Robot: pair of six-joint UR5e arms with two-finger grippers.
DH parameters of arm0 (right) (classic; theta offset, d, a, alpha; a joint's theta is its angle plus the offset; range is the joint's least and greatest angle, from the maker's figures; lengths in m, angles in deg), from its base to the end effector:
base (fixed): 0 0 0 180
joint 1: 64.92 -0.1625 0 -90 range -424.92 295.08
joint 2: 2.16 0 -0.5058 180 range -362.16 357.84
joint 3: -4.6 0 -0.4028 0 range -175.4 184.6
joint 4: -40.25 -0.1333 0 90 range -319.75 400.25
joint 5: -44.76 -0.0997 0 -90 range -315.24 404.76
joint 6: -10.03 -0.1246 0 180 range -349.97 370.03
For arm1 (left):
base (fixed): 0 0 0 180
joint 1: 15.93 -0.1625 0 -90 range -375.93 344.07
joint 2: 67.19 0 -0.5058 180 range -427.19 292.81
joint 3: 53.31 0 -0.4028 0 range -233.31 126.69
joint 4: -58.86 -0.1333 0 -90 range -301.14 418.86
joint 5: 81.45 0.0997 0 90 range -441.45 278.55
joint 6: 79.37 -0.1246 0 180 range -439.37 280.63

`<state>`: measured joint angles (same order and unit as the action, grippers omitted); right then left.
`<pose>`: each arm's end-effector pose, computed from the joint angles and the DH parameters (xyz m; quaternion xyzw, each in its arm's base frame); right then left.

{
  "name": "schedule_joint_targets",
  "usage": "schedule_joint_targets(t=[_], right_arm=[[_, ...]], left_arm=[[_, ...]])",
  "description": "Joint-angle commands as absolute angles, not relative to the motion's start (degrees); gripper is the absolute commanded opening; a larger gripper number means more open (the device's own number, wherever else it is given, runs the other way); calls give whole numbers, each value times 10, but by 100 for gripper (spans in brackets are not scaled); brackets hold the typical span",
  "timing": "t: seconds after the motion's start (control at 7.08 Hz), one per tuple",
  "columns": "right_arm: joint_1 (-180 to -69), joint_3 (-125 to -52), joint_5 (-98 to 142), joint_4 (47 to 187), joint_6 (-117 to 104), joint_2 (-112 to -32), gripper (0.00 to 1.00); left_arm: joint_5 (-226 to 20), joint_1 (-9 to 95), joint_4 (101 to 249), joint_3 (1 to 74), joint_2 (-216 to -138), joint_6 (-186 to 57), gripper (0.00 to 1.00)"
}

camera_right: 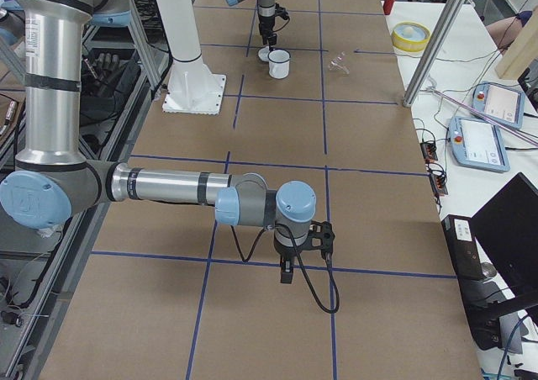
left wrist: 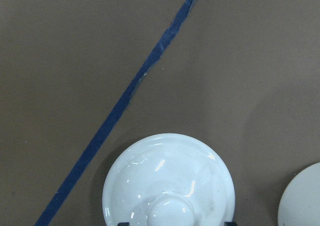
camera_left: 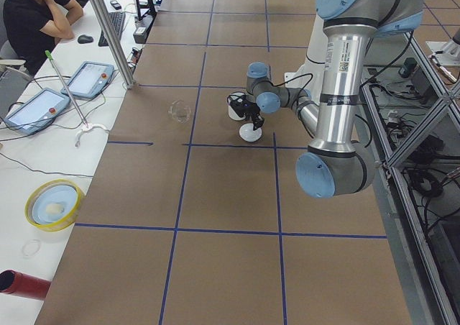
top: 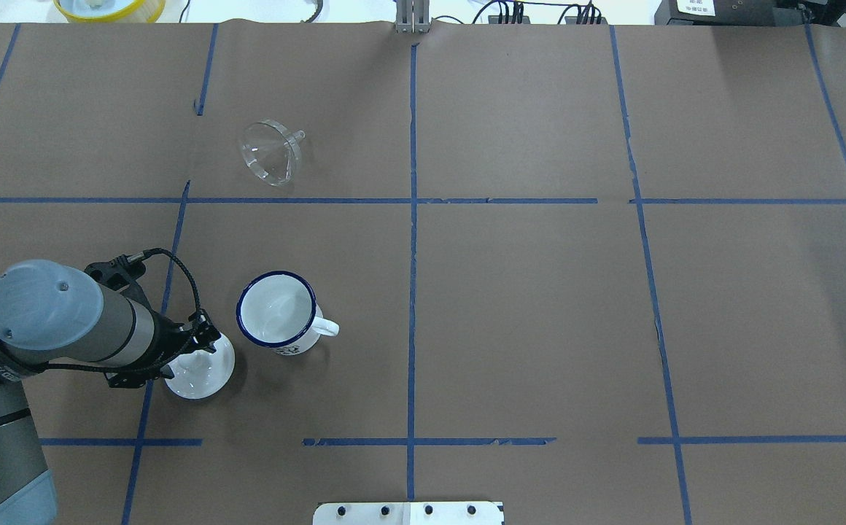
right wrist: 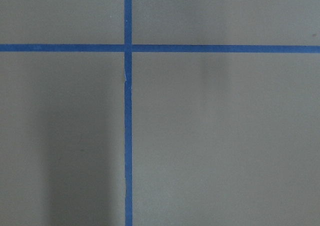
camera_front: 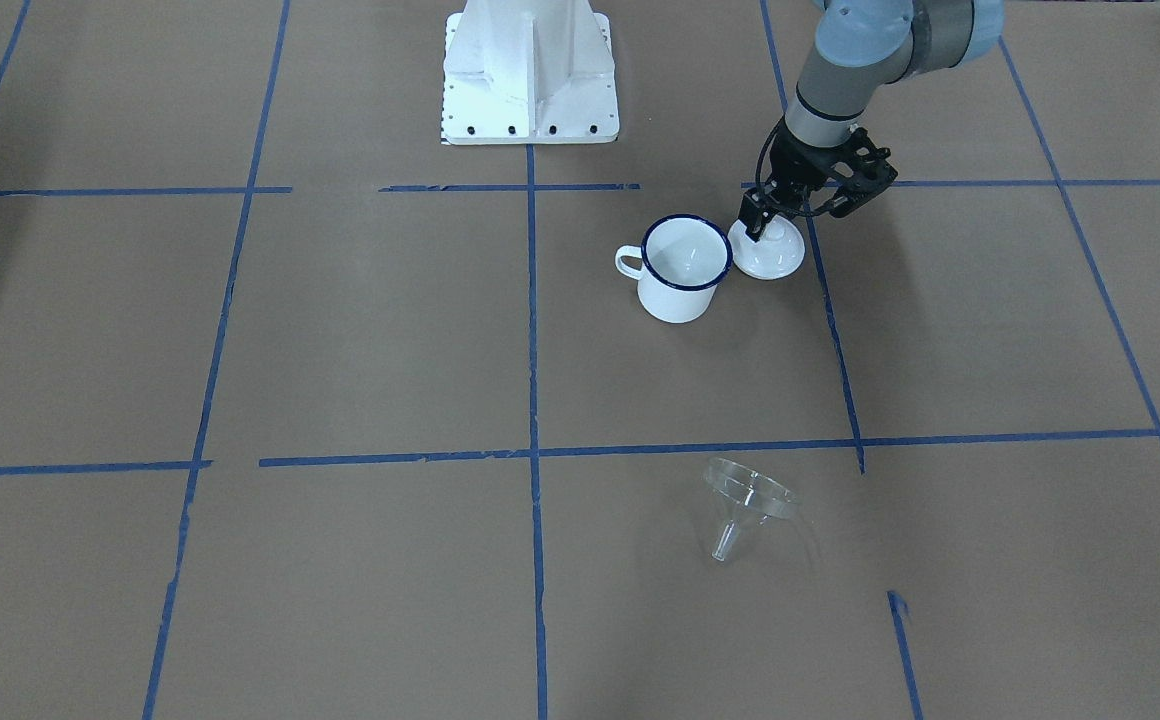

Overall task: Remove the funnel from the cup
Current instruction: 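Lift the white lid with the left gripper and carry it over the mug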

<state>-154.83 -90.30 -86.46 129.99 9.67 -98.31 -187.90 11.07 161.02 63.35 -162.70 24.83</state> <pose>0.0505 -0.4467 0.7696 -0.0095 -0.3520 0.0052 0.9360 0.4405 -0.3345 0.4673 -0.0900 0.3858 -0.2720 0.8770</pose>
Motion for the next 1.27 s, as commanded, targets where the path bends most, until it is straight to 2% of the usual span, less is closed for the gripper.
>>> schedule_joint_targets(t=[0.0,0.42,0.57,0.71,0.85,1.13], right_arm=[[-1548,-903,-865,1300,97,-983,100],[-1548,-903,-865,1300,97,-983,100],[-1548,-903,-865,1300,97,-983,100],[-1548,-903,-865,1300,97,-983,100],[-1548,-902,-865,1300,97,-983,100],[-1548,-903,-865,1300,97,-983,100]], left_arm=[[-1874,111,1615,628,-1626,247,66],[-1874,111,1616,618,-1626,248,61],[-1874,111,1616,619,-1626,249,44],[-1874,111,1615,620,-1626,252,11],[-1874,111,1615,623,-1627,255,0],[-1879,125,1585,675,-1625,255,0]])
